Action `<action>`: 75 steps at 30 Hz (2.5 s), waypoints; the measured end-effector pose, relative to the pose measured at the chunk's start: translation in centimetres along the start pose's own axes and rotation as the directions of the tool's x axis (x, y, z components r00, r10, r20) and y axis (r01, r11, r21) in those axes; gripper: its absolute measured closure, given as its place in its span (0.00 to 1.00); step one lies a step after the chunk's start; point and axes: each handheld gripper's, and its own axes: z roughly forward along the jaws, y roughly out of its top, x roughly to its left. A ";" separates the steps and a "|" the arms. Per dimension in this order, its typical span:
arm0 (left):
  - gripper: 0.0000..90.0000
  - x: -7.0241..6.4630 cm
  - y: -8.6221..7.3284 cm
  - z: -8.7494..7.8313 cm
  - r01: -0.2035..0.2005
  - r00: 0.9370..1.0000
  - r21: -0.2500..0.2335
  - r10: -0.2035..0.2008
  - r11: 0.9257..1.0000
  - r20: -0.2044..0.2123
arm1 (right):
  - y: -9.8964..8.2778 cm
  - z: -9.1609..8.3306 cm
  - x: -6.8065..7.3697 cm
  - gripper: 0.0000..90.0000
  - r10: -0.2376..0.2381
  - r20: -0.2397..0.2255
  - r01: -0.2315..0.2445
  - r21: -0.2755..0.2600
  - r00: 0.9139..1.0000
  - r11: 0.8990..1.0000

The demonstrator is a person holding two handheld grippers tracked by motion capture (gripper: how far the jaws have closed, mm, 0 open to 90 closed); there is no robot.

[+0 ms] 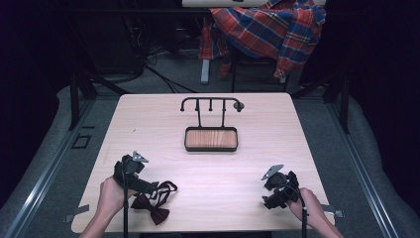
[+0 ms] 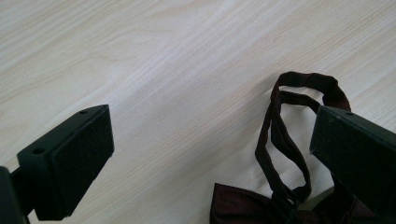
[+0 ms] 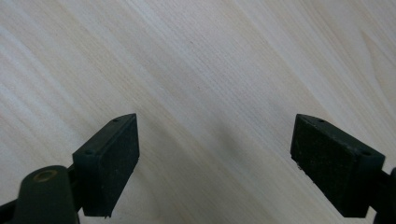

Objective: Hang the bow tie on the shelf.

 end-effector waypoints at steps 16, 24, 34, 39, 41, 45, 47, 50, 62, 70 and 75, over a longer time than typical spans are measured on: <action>0.01 -0.6 0.6 1.3 -0.050 0.999 0.040 0.050 0.998 -0.003 | 0.0 0.1 0.1 0.17 -0.004 -0.004 0.004 0.007 1.000 1.000; 0.17 -0.8 1.0 1.9 -0.078 0.997 0.055 0.077 0.995 0.023 | 0.0 0.1 0.1 0.17 -0.004 -0.008 0.004 0.014 1.000 1.000; 0.29 -1.4 1.2 3.1 -0.121 0.992 0.103 0.116 0.987 0.052 | -0.1 0.2 0.0 0.17 -0.005 -0.004 0.005 0.019 1.000 1.000; 0.38 -1.7 1.3 3.3 -0.140 0.989 0.108 0.133 0.984 0.066 | -0.1 0.2 0.0 0.17 -0.002 -0.008 0.002 0.015 1.000 1.000; 0.45 -1.9 1.3 3.6 -0.159 0.985 0.115 0.151 0.981 0.080 | -0.1 0.2 0.0 0.17 -0.002 -0.009 0.002 0.015 1.000 1.000; 0.51 -2.3 1.3 3.8 -0.181 0.982 0.120 0.173 0.976 0.076 | -0.1 0.2 0.0 0.17 -0.002 -0.010 0.002 0.015 1.000 1.000; 0.56 -2.4 1.3 3.9 -0.189 0.980 0.124 0.181 0.974 0.079 | -0.1 0.3 0.0 0.17 0.000 -0.010 0.000 0.012 1.000 1.000; 0.66 -2.6 1.2 4.0 -0.214 0.975 0.139 0.202 0.967 0.095 | -0.1 0.2 0.0 0.17 -0.003 -0.010 0.003 0.016 1.000 1.000; 0.91 -3.1 1.0 4.1 -0.263 0.962 0.148 0.246 0.953 0.119 | -0.1 0.2 0.0 0.17 -0.007 -0.003 0.007 0.018 1.000 1.000; 0.98 -3.3 1.0 4.0 -0.280 0.958 0.148 0.266 0.948 0.110 | -0.1 0.1 0.1 0.17 -0.006 -0.002 0.006 0.018 1.000 1.000; 0.98 -3.3 1.0 3.8 -0.276 0.959 0.135 0.263 0.952 0.104 | -0.1 0.1 0.0 0.17 -0.014 -0.009 0.014 0.024 1.000 1.000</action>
